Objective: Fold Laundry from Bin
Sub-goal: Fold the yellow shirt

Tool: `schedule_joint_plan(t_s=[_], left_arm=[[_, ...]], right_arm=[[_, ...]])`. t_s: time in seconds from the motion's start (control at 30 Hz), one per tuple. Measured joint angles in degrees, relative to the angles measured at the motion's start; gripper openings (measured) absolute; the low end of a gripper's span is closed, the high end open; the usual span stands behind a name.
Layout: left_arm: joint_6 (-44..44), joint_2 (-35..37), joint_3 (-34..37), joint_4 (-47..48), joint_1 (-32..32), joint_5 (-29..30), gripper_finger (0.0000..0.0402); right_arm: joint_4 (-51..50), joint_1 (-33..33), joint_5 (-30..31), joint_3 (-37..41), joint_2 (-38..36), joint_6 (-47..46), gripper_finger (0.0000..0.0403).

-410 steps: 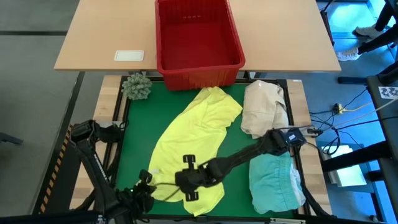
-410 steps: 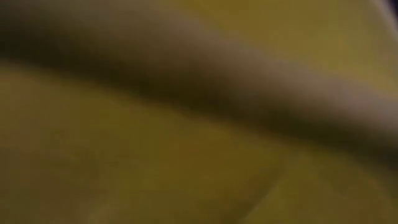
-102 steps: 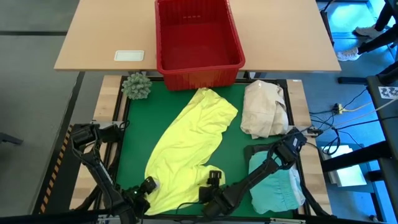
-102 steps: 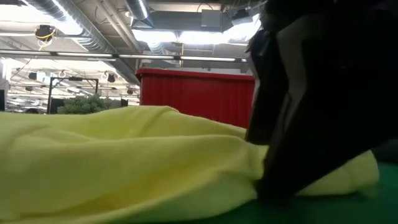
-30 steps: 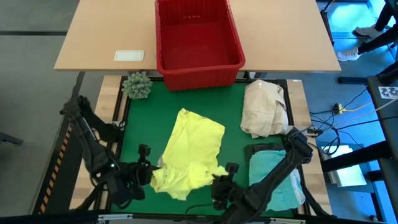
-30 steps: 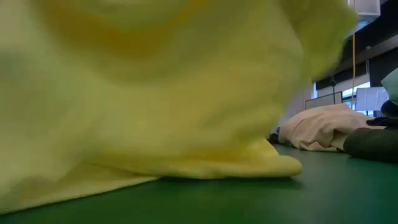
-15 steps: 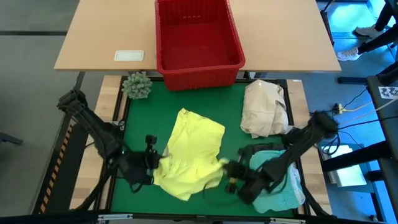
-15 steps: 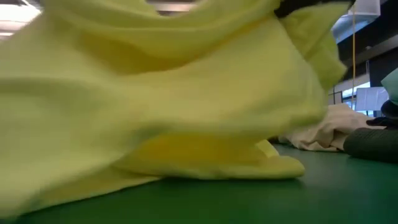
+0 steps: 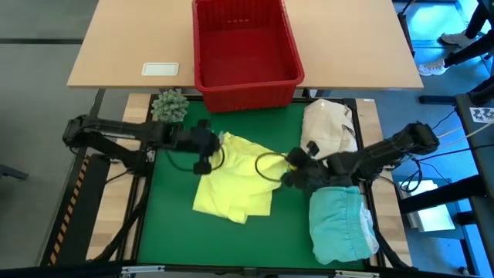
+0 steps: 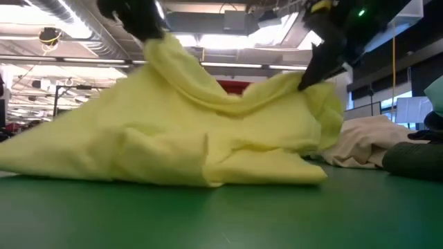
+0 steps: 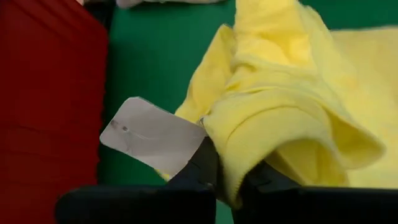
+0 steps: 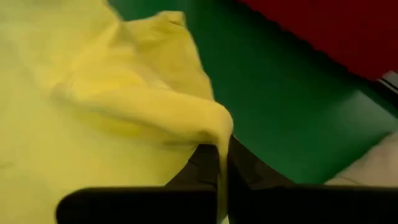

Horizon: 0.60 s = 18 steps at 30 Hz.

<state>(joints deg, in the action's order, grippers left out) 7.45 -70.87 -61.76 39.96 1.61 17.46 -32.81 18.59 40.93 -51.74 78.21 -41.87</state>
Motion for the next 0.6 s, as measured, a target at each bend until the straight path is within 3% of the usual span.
schedule_joint_plan(t_s=[0.2, 0.33, 0.47, 0.6], left_arm=[[5.3, -0.2, 11.1, -14.5, -15.7, -16.9, 0.0007], [5.3, -1.8, 17.9, -21.7, -24.4, -25.0, 0.0007], [5.1, -3.9, 22.3, -26.8, -29.7, -27.5, 0.0014], [5.5, -6.2, 24.2, -30.0, -31.4, -27.5, 0.0057]], right_arm=[[-0.9, -6.2, -2.4, 0.2, 0.4, 1.0, 0.0000], [-1.5, -10.2, -7.5, 0.2, 1.3, 1.3, 0.0000], [-1.3, -14.6, -13.2, 0.2, 4.8, 1.7, 0.0000], [-1.1, -17.0, -13.6, 0.2, 9.0, 2.2, 0.0009]])
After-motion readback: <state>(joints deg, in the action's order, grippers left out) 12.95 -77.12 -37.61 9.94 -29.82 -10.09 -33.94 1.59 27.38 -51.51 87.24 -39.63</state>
